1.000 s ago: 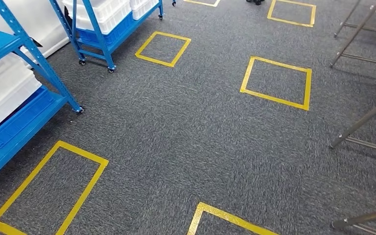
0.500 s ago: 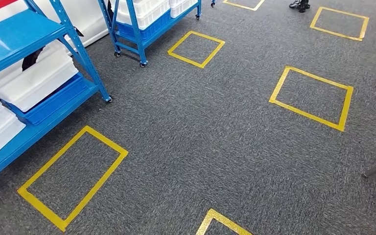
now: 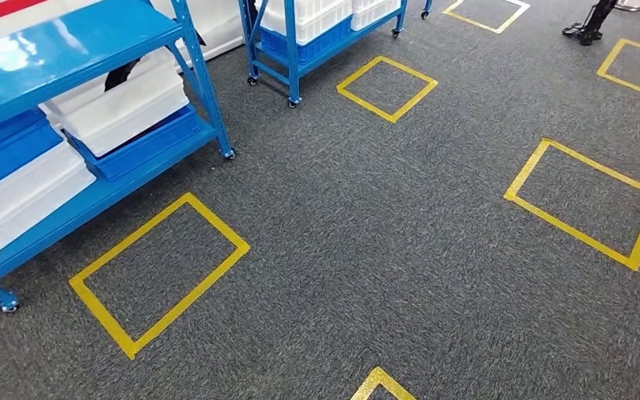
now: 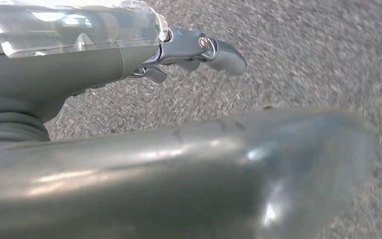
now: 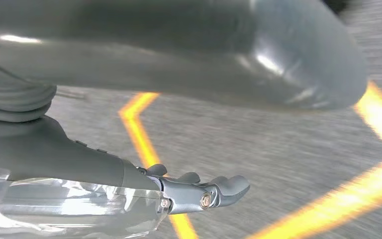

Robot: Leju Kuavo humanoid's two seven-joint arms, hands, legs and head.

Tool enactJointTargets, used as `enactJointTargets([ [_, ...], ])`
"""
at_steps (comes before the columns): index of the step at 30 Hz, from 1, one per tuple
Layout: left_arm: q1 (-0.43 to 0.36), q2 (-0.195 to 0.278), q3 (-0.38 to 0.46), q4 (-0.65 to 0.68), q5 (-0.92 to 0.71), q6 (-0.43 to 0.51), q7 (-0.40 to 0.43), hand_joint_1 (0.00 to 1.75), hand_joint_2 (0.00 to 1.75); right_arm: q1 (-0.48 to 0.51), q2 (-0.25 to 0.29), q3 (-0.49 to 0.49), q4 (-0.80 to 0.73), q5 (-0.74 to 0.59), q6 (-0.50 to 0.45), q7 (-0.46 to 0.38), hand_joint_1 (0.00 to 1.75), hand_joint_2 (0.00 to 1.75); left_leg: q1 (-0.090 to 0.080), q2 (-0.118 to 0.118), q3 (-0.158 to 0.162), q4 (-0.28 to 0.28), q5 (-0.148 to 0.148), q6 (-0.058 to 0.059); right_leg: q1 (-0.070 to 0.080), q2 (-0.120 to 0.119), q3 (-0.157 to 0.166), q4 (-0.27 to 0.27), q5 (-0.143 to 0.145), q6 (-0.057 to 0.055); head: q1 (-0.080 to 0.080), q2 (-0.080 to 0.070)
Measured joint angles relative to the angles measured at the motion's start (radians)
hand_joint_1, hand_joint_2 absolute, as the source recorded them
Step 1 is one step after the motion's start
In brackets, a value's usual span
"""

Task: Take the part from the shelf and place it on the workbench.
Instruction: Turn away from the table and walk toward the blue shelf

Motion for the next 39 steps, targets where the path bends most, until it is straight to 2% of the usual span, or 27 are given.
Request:
enactJointTargets([
  [2, -0.003, 0.001, 0.004, 0.000, 0.001, -0.001, -0.005, 0.00, 0.00, -0.017, -0.003, -0.011, -0.012, -0.011, 0.001, -0.053, 0.00, 0.00, 0.001, -0.019, 0.005, -0.007, 0.005, 0.010, -0.002, 0.059, -0.051, 0.105, -0.056, 0.003, 0.000, 0.000],
  [3, -0.005, 0.001, 0.005, 0.000, 0.001, -0.002, -0.007, 0.00, 0.00, -0.024, -0.003, -0.016, -0.019, -0.016, 0.002, -0.075, 0.00, 0.00, 0.001, -0.031, 0.004, -0.007, 0.006, 0.013, -0.002, 0.074, -0.089, 0.176, -0.085, 0.004, 0.000, 0.000],
  [4, -0.006, 0.002, 0.006, 0.000, 0.001, -0.003, -0.009, 0.00, 0.00, -0.030, -0.003, -0.019, -0.026, -0.021, 0.003, -0.093, 0.00, 0.00, 0.000, -0.044, 0.003, -0.006, 0.007, 0.015, -0.002, 0.079, -0.120, 0.231, -0.099, 0.004, 0.000, 0.000],
  [5, -0.006, 0.002, 0.006, 0.000, 0.001, -0.005, -0.011, 0.00, 0.00, -0.035, -0.003, -0.021, -0.033, -0.026, 0.004, -0.106, 0.00, 0.00, -0.001, -0.060, 0.004, -0.005, 0.006, 0.015, -0.002, 0.081, -0.139, 0.257, -0.093, 0.005, 0.000, 0.000],
  [6, -0.006, 0.003, 0.006, 0.000, 0.001, -0.007, -0.012, 0.00, 0.00, -0.041, -0.003, -0.023, -0.041, -0.031, 0.003, -0.117, 0.00, 0.00, -0.001, -0.076, 0.006, -0.004, 0.005, 0.014, -0.002, 0.084, -0.138, 0.239, -0.064, 0.004, 0.000, 0.000],
  [7, -0.006, 0.003, 0.007, 0.000, 0.000, -0.009, -0.013, 0.00, 0.00, -0.045, -0.003, -0.025, -0.048, -0.033, 0.002, -0.124, 0.00, 0.00, 0.000, -0.092, 0.009, -0.003, 0.004, 0.012, -0.003, 0.091, -0.120, 0.184, -0.019, 0.002, 0.000, 0.000],
  [9, -0.006, 0.003, 0.007, 0.000, -0.001, -0.013, -0.012, 0.00, 0.00, -0.050, -0.003, -0.026, -0.058, -0.036, -0.003, -0.127, 0.00, 0.00, 0.000, -0.120, 0.008, 0.004, -0.001, 0.006, -0.006, 0.135, -0.071, 0.049, 0.053, -0.004, 0.000, 0.000],
  [11, -0.007, 0.002, 0.007, 0.000, -0.004, -0.015, -0.009, 0.00, 0.00, -0.052, -0.003, -0.026, -0.061, -0.034, -0.013, -0.118, 0.00, 0.00, 0.001, -0.143, -0.001, 0.008, -0.003, -0.005, -0.006, 0.164, -0.051, -0.011, 0.066, -0.009, 0.000, 0.000],
  [13, -0.005, 0.003, 0.007, 0.000, -0.007, -0.016, -0.005, 0.00, 0.00, -0.055, -0.001, -0.026, -0.062, -0.029, -0.022, -0.098, 0.00, 0.00, 0.004, -0.165, -0.006, 0.002, 0.000, -0.018, -0.006, 0.147, -0.047, -0.019, 0.065, -0.016, 0.000, 0.000],
  [14, -0.003, 0.003, 0.007, 0.000, -0.009, -0.017, -0.003, 0.00, 0.00, -0.054, 0.000, -0.026, -0.062, -0.025, -0.026, -0.086, 0.00, 0.00, 0.005, -0.162, -0.008, 0.005, -0.004, -0.023, -0.007, 0.135, -0.043, -0.026, 0.067, -0.022, 0.000, 0.000],
  [16, -0.002, 0.004, 0.006, 0.000, -0.011, -0.020, 0.000, 0.00, 0.00, -0.046, 0.004, -0.026, -0.059, -0.012, -0.038, -0.057, 0.00, 0.00, 0.006, -0.111, -0.035, 0.063, -0.039, -0.031, -0.012, 0.108, -0.034, -0.039, 0.070, -0.034, 0.000, 0.000],
  [18, -0.005, 0.004, 0.006, 0.000, -0.014, -0.024, 0.002, 0.00, 0.00, -0.032, 0.004, -0.022, -0.053, 0.009, -0.053, -0.018, 0.00, 0.00, 0.011, -0.050, -0.099, 0.194, -0.101, -0.040, -0.009, 0.080, -0.029, -0.043, 0.067, -0.040, -0.001, 0.000],
  [19, -0.006, 0.004, 0.006, 0.000, -0.016, -0.025, 0.002, 0.00, 0.00, -0.024, 0.004, -0.018, -0.047, 0.024, -0.061, 0.007, 0.00, 0.00, 0.014, -0.036, -0.130, 0.254, -0.122, -0.045, -0.008, 0.065, -0.027, -0.043, 0.064, -0.041, -0.001, 0.000],
  [20, -0.006, 0.004, 0.006, 0.000, -0.018, -0.027, 0.002, 0.00, 0.00, -0.018, 0.004, -0.012, -0.042, 0.040, -0.068, 0.034, 0.00, 0.00, 0.016, -0.031, -0.147, 0.285, -0.125, -0.049, -0.006, 0.050, -0.024, -0.042, 0.060, -0.041, -0.001, 0.000],
  [21, -0.004, 0.004, 0.006, 0.000, -0.021, -0.028, 0.002, 0.00, 0.00, -0.011, 0.004, -0.005, -0.037, 0.056, -0.073, 0.062, 0.00, 0.00, 0.017, -0.028, -0.144, 0.277, -0.108, -0.051, -0.006, 0.036, -0.020, -0.042, 0.057, -0.040, -0.001, 0.000],
  [24, 0.001, 0.005, 0.006, -0.001, -0.023, -0.031, 0.003, 0.00, 0.00, 0.000, 0.004, 0.010, -0.027, 0.081, -0.077, 0.114, 0.00, 0.00, 0.018, -0.021, -0.087, 0.162, -0.033, -0.051, -0.006, 0.012, -0.009, -0.042, 0.048, -0.037, -0.001, 0.000],
  [26, 0.001, 0.005, 0.006, -0.001, -0.023, -0.032, 0.003, 0.00, 0.00, 0.002, 0.004, 0.012, -0.026, 0.083, -0.077, 0.120, 0.00, 0.00, 0.018, -0.018, -0.073, 0.136, -0.021, -0.050, -0.006, 0.010, -0.006, -0.042, 0.047, -0.036, -0.001, 0.000],
  [28, 0.000, 0.005, 0.006, -0.001, -0.023, -0.032, 0.003, 0.00, 0.00, 0.007, 0.004, 0.019, -0.019, 0.087, -0.066, 0.161, 0.00, 0.00, 0.008, 0.016, -0.039, 0.065, -0.006, -0.039, -0.002, -0.006, 0.001, -0.042, 0.040, -0.027, -0.001, 0.000],
  [30, 0.001, 0.005, 0.006, -0.001, -0.023, -0.033, 0.004, 0.00, 0.00, 0.012, 0.002, 0.028, -0.010, 0.088, -0.043, 0.228, 0.00, 0.00, 0.002, 0.029, -0.007, -0.001, 0.007, -0.018, 0.000, -0.023, 0.015, -0.039, 0.026, -0.008, 0.000, 0.000],
  [31, 0.003, 0.004, 0.006, -0.001, -0.023, -0.034, 0.005, 0.00, 0.00, 0.014, 0.001, 0.031, -0.008, 0.087, -0.032, 0.253, 0.00, 0.00, 0.003, 0.011, -0.004, -0.005, 0.009, -0.009, -0.002, -0.011, 0.013, -0.024, 0.013, -0.001, 0.000, 0.000],
  [32, 0.003, 0.004, 0.006, -0.001, -0.023, -0.033, 0.006, 0.00, 0.00, 0.016, -0.001, 0.031, -0.006, 0.086, -0.026, 0.265, 0.00, 0.00, 0.006, 0.000, -0.001, -0.009, 0.011, -0.003, -0.005, 0.014, 0.000, 0.008, -0.009, 0.003, 0.000, 0.000],
  [34, 0.001, 0.004, 0.006, -0.001, -0.023, -0.033, 0.008, 0.00, 0.00, 0.023, -0.003, 0.031, -0.002, 0.084, -0.018, 0.279, 0.00, 0.00, 0.007, -0.020, 0.000, -0.011, 0.013, 0.005, -0.007, 0.066, -0.064, 0.134, -0.072, 0.005, 0.000, 0.000],
  [35, 0.000, 0.004, 0.006, -0.001, -0.023, -0.034, 0.008, 0.00, 0.00, 0.026, -0.004, 0.031, 0.000, 0.081, -0.016, 0.284, 0.00, 0.00, 0.006, -0.033, 0.000, -0.011, 0.013, 0.007, -0.008, 0.077, -0.101, 0.201, -0.096, 0.006, 0.000, 0.000],
  [36, 0.000, 0.004, 0.006, -0.001, -0.023, -0.035, 0.008, 0.00, 0.00, 0.029, -0.006, 0.031, 0.001, 0.080, -0.015, 0.286, 0.00, 0.00, 0.005, -0.047, 0.001, -0.010, 0.012, 0.007, -0.008, 0.080, -0.128, 0.245, -0.102, 0.006, 0.000, 0.000],
  [37, 0.001, 0.004, 0.006, -0.001, -0.023, -0.038, 0.008, 0.00, 0.00, 0.032, -0.008, 0.031, 0.002, 0.077, -0.014, 0.288, 0.00, 0.00, 0.005, -0.062, 0.003, -0.009, 0.011, 0.007, -0.008, 0.082, -0.138, 0.252, -0.086, 0.005, 0.000, 0.000],
  [38, 0.001, 0.004, 0.006, -0.001, -0.023, -0.042, 0.008, 0.00, 0.00, 0.034, -0.009, 0.031, 0.003, 0.075, -0.014, 0.290, 0.00, 0.00, 0.005, -0.077, 0.005, -0.007, 0.010, 0.005, -0.008, 0.085, -0.129, 0.217, -0.051, 0.004, 0.000, 0.000],
  [39, 0.002, 0.004, 0.006, -0.001, -0.023, -0.046, 0.008, 0.00, 0.00, 0.035, -0.010, 0.031, 0.004, 0.074, -0.014, 0.291, 0.00, 0.00, 0.006, -0.091, 0.006, -0.005, 0.008, 0.002, -0.009, 0.095, -0.108, 0.155, -0.006, 0.002, 0.000, 0.000],
])
